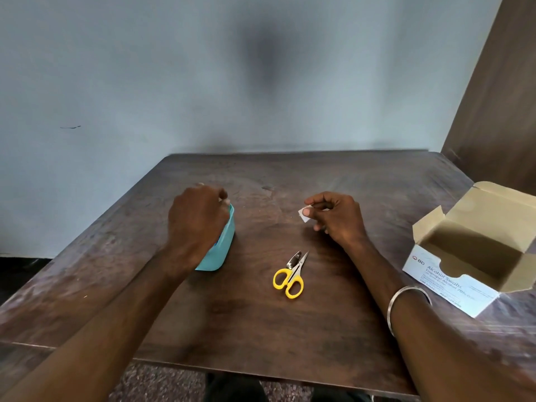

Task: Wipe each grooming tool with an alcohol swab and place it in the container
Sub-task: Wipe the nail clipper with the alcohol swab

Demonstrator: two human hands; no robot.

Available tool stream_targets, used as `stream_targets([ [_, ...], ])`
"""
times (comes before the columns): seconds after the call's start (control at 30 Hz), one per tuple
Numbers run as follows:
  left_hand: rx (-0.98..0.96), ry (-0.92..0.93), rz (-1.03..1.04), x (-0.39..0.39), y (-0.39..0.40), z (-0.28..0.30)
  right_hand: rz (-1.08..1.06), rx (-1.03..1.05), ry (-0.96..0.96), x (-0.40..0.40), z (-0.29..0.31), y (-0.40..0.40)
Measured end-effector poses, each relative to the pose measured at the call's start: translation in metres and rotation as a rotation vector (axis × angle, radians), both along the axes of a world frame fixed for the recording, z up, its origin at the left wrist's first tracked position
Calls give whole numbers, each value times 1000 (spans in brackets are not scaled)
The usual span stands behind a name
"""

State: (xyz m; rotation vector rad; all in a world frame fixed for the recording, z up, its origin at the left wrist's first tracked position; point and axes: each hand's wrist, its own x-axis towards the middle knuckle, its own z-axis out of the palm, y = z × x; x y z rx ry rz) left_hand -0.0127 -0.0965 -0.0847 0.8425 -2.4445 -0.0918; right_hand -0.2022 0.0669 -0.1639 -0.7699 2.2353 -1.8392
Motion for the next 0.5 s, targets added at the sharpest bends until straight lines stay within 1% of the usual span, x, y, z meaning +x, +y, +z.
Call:
stream_targets([
  [0.07,-7,6,-84,2,20,7,-5,6,0,1,1,0],
  [0.2,196,-208,-227,-7,52,-1,2,28,15,3,2,1],
  [0.27,238,-308,-251,-13,62,-12,3,51,33,3,2,1],
  [0.33,279,-364,-264,-18,69,-23,2,57,42,3,1,1],
  [0.5,326,-397,-273,-29,76,-36,3,62,43,2,1,1],
])
